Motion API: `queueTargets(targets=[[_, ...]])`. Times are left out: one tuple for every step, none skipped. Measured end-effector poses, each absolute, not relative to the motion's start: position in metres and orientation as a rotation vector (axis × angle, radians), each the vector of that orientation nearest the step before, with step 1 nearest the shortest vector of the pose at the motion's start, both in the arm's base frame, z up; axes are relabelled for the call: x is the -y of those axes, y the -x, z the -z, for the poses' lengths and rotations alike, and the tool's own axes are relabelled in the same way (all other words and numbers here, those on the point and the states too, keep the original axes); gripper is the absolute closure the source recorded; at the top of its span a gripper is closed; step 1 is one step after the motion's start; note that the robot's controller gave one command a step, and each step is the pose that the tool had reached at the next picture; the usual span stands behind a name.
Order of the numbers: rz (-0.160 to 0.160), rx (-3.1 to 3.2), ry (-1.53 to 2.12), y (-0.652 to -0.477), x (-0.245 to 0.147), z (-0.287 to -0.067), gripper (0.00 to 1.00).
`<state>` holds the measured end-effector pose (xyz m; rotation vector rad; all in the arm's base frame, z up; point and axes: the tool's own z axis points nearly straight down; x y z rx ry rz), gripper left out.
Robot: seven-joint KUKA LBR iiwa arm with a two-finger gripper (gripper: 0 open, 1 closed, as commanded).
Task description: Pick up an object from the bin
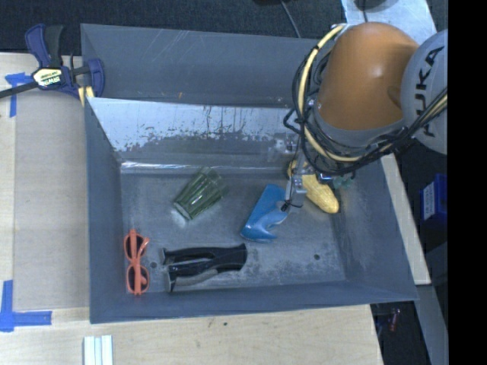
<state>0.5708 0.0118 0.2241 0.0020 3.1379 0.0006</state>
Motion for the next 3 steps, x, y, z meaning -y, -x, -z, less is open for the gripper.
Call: queueTargets(targets=[[-0.001,-3.138,-0.002,-0.571,-0.012,-0.224,0.00],[0.001,-3.133,0.054,-0.573,-0.012,-0.216,0.00],[0.001,-3.126,0.218,-0.566,-0.021,-0.213,0.00]])
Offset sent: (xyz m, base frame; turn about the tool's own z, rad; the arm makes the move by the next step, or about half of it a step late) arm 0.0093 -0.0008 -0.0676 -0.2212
